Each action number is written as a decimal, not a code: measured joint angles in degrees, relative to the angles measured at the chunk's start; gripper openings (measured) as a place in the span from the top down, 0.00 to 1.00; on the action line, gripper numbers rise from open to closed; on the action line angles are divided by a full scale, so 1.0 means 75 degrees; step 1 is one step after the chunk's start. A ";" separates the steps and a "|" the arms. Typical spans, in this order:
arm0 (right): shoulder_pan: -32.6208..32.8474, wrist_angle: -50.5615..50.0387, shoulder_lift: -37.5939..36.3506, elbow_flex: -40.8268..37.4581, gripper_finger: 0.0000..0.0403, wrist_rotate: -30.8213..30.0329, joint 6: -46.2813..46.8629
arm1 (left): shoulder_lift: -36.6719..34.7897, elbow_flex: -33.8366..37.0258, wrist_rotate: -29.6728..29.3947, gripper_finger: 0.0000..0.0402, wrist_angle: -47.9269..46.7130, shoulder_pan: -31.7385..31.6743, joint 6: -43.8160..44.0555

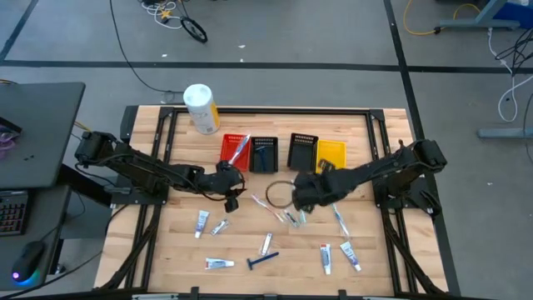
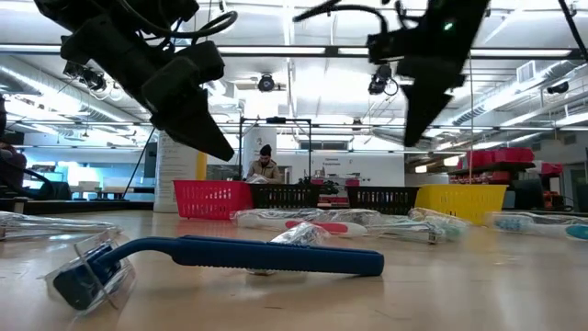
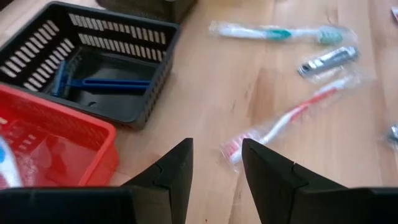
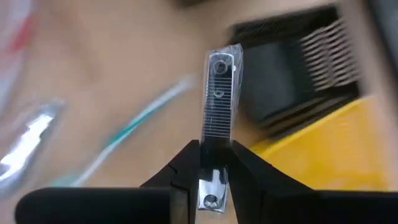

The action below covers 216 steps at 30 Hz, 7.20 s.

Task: Pick & Place Travel size toiletries
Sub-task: Put the silver nail cutter into the right black basket, then put the white toothpaste into the yellow basket, then put the red toothbrush into the red basket

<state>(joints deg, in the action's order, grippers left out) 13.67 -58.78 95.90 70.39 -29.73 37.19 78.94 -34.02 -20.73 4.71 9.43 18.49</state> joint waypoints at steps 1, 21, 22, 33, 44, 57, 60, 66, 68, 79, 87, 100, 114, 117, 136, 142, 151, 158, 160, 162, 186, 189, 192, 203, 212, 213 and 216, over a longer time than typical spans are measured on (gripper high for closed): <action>-0.0200 0.0024 0.0000 -0.0050 0.82 -0.0270 -0.0224 | 0.0001 0.0000 -0.0048 0.64 0.0026 0.0000 0.0105; -0.3646 0.3749 0.0012 -0.1748 0.75 0.1209 -0.4272 | 0.0000 0.0000 -0.0004 0.64 0.0388 0.0006 0.1317; -0.3722 0.3804 0.0012 -0.1797 0.74 0.1344 -0.4312 | 0.0000 0.0000 -0.0003 0.64 0.0387 0.0012 0.1356; -0.3748 0.4596 0.0012 -0.1947 0.67 0.1770 -0.4292 | 0.0000 0.0000 -0.0020 0.64 0.0388 0.0224 0.1459; -0.2241 0.4165 -0.0293 -0.1572 0.67 0.0806 -0.3784 | 0.0000 0.0003 -0.0142 0.64 0.0382 0.0518 0.1556; -0.0347 0.2432 -0.1070 -0.1537 0.67 0.6040 -0.0524 | 0.0000 0.0003 -0.0143 0.64 0.0438 0.0828 0.1571; 0.0123 0.2292 -0.1070 -0.1658 0.67 0.6390 0.0175 | 0.0000 0.0006 -0.0141 0.64 0.0573 0.0877 0.1574; 0.0887 0.2196 -0.1070 -0.2080 0.67 0.6455 0.2693 | 0.0000 0.0009 -0.0119 0.64 0.0877 0.0892 0.1054; 0.1131 0.2173 -0.1070 -0.2250 0.67 0.6514 0.3696 | 0.0000 0.0009 -0.0133 0.64 0.0926 0.0883 0.0663; 0.2588 0.3079 -0.1064 -0.3095 0.67 0.7940 0.8390 | 0.0003 0.0009 -0.0170 0.64 0.1074 0.0874 -0.2438; 0.3351 0.3364 -0.1035 -0.3095 0.67 0.7353 0.9404 | 0.0003 0.0007 -0.0138 0.64 0.2290 0.0849 -0.4331; 0.3755 0.2769 -0.1014 -0.3098 0.58 0.6334 0.9787 | 0.0003 0.0007 -0.0143 0.64 0.3234 0.0182 -0.5163; 0.3984 0.3167 -0.0226 -0.3101 0.56 0.6591 0.9786 | 0.0003 0.0008 -0.0140 0.64 0.3238 -0.0220 -0.4877; 0.4028 0.3207 0.0001 -0.3093 0.56 0.6578 0.9882 | 0.0003 0.0009 -0.0140 0.64 0.3244 -0.0221 -0.4861; 0.4029 0.3364 0.0002 -0.2930 0.77 0.6284 0.9815 | 0.0003 0.0006 -0.0140 0.64 0.3244 -0.0221 -0.4363; 0.3980 0.3397 -0.0279 -0.2457 0.77 0.4918 0.8980 | 0.0003 0.0006 -0.0140 0.64 0.3241 -0.0221 -0.3790; 0.3089 0.2295 -0.0765 -0.2335 0.77 0.0824 0.7353 | 0.0003 0.0006 -0.0139 0.64 0.3229 -0.0221 -0.3270; 0.1612 0.1362 -0.0842 -0.2335 0.77 -0.0583 0.5451 | 0.0003 0.0000 -0.0137 0.64 0.2969 -0.0221 -0.2512; 0.1123 0.1255 -0.0842 -0.2335 0.77 -0.0659 0.4921 | 0.0003 0.0000 -0.0138 0.64 0.2827 -0.0221 -0.2172; 0.0668 0.1178 -0.0842 -0.2335 0.77 -0.0785 0.4512 | 0.0003 0.0000 -0.0123 0.64 0.2672 -0.0219 -0.1745; -0.2527 0.0844 -0.2011 -0.2664 0.77 -0.1073 0.0424 | 0.0006 0.0000 -0.0143 0.64 0.1752 0.0385 0.1024; -0.2952 0.1333 -0.2008 -0.2941 0.77 -0.0475 -0.0209 | 0.0003 0.0000 -0.0143 0.64 0.1752 0.0484 0.1061; -0.3309 0.1883 -0.2008 -0.3155 0.77 0.0066 -0.0919 | 0.0005 0.0000 -0.0145 0.64 0.1754 0.0558 0.1158; -0.4196 0.2513 -0.2005 -0.3617 0.74 0.0843 -0.2327 | 0.0003 0.0003 -0.0704 0.64 0.1758 0.0785 0.1695; -0.4237 0.2748 -0.2002 -0.3617 0.66 0.1127 -0.2760 | 0.0004 0.0009 -0.0953 0.64 0.1759 0.0874 0.1963; -0.4237 0.2745 -0.2002 -0.3617 0.65 0.1122 -0.2768 | 0.0003 0.0009 -0.0953 0.64 0.1757 0.0874 0.1969; -0.4235 0.2745 -0.2002 -0.3617 0.62 0.1125 -0.2768 | 0.0006 0.0009 -0.0953 0.64 0.1760 0.0871 0.1969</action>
<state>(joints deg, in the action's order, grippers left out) -18.09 -38.20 80.88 43.27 -21.29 16.43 78.98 -33.95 -27.88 17.91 15.97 33.26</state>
